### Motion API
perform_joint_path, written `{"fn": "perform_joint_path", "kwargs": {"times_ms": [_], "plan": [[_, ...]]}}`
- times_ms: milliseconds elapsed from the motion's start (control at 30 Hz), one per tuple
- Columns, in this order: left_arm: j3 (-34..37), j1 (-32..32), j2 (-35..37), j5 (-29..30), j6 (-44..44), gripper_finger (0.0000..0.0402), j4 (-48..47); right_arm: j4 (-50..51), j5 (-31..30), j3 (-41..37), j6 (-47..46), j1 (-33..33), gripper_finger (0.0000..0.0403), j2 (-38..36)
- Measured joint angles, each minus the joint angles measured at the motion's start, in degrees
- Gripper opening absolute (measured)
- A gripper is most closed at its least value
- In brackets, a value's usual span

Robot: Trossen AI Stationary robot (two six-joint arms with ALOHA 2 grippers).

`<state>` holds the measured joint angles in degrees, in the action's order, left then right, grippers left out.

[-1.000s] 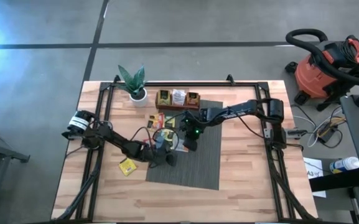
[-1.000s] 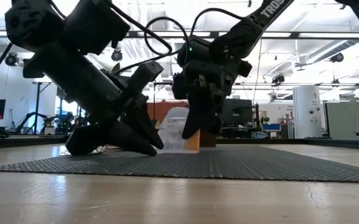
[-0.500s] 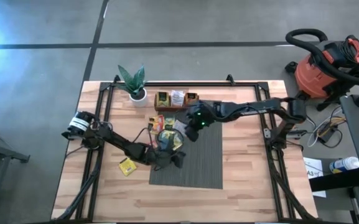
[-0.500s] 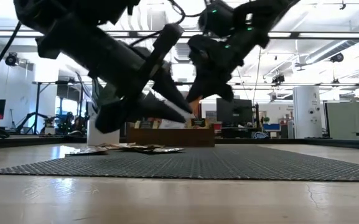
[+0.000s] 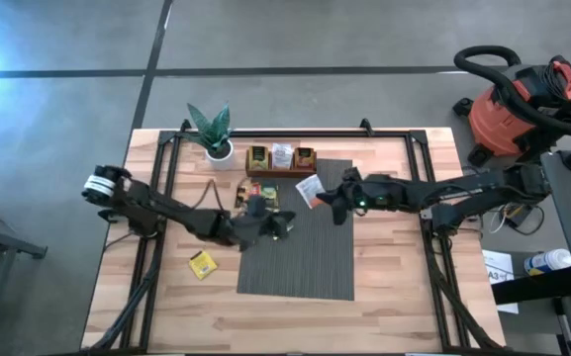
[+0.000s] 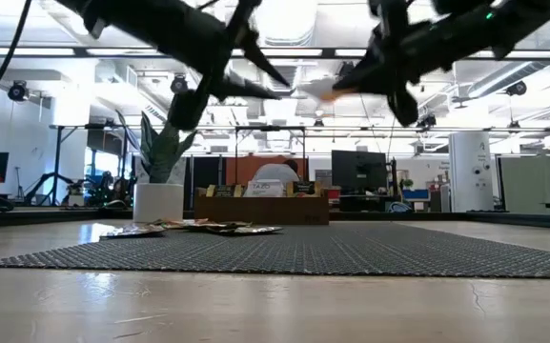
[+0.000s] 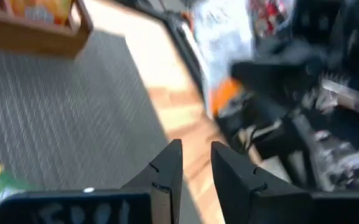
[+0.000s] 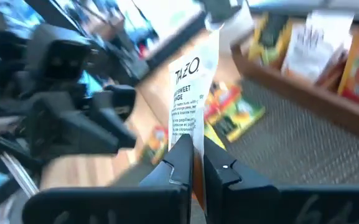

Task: Pick & Place Tea
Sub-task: Put the white tea bag into the middle compartment of the wooden organizer

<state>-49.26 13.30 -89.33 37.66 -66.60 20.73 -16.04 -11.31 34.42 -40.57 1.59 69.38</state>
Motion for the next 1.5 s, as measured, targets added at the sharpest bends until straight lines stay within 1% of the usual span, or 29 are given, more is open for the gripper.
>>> {"fn": "perform_joint_path", "kwargs": {"times_ms": [133,300,367,533,633,800,900,1000,1067,1133,1233,1367,1500], "plan": [[0.66,-3.48,3.99,-0.85,0.95,0.0087,0.21,-4.76,-3.94,-0.44,1.66,-1.76,0.0009,-2.43],[0.84,-7.84,8.19,-7.45,4.83,0.0119,1.34,-5.72,-3.88,1.68,6.9,-2.96,0.0011,-1.91],[0.86,-9.25,9.25,-9.71,7.21,0.0132,3.41,-5.68,-3.64,2.71,9.06,-3.26,0.0011,-1.21],[0.86,-11.28,12.51,-13.98,11.76,0.014,4.94,-5.27,-4.03,5.42,10.79,-3.27,0.0012,0.31],[0.86,-11.24,12.98,-14.86,14.06,0.014,4.91,-5.75,-4.19,6.76,10.82,-3.1,0.0012,0.94],[0.86,-11.23,12.78,-15.84,14.82,0.014,5.66,-5.65,-4.47,8.8,10.82,-2.92,0.0012,1.97],[0.86,-11.13,12.71,-15.73,17.61,0.014,6.08,-5.54,-6.86,9.39,10.39,-2.95,0.0013,2.89],[0.86,-10.73,13.52,-15.68,22.35,0.014,8.16,-5.85,-11.02,9.5,7.6,-2.93,0.0013,2.73],[0.81,-10.73,14.57,-15.51,25.53,0.014,9.6,-5.89,-12.41,9.45,6.27,-2.91,0.0013,2.34],[0.81,-10.85,15.37,-14.78,27.54,0.014,9.6,-7.84,-12.03,9.41,6.25,-2.93,0.0013,2.24],[0.81,-11.36,15.58,-14.87,29.25,0.014,9.23,-10.51,-9.52,9.43,6.17,-2.93,0.0013,2.47],[0.81,-12.42,15.42,-18.19,29.27,0.014,9.41,-11.7,-9.13,9.41,4.82,-2.93,0.0013,3.76],[0.83,-13.38,15.26,-21.4,29.23,0.014,9.22,-14.67,-7.47,9.41,4.54,-2.95,0.0013,5.45]]}}
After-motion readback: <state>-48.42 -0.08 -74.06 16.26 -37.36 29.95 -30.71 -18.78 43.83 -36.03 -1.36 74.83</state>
